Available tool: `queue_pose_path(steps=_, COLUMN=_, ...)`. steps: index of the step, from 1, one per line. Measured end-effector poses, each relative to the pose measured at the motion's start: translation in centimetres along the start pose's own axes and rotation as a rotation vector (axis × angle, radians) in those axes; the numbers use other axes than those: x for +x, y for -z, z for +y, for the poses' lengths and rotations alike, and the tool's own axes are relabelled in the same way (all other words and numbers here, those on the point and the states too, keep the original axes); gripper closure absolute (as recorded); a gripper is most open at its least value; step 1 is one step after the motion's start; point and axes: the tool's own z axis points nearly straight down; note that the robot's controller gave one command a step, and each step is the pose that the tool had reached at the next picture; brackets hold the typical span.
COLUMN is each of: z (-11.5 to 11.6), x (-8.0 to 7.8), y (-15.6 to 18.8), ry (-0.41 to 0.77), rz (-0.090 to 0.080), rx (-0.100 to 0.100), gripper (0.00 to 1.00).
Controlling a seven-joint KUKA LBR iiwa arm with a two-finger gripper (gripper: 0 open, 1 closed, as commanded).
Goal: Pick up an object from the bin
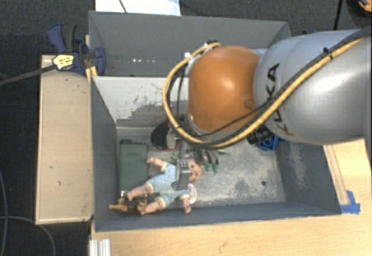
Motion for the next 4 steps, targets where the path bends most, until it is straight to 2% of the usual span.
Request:
queue_pose_path(steps=1, z=-0.1, x=-0.2, y=0.4, ry=-0.005, rz=-0.008, rx=-0.002, gripper=0.00)
queue_pose_path(steps=2, z=1.1, x=-2.5, y=-4.2, ry=0.001, rz=-0.017, rx=-0.004, gripper=0.00)
queue_pose_path(steps=3, z=-1.5, x=-2.5, y=-9.1, ry=0.201, rz=-0.009, rx=-0.001, gripper=0.00)
queue_pose_path(steps=4, z=-6.5, x=-5.0, y=-13.6, ry=0.342, rz=-0.003, rx=0.000, gripper=1.00)
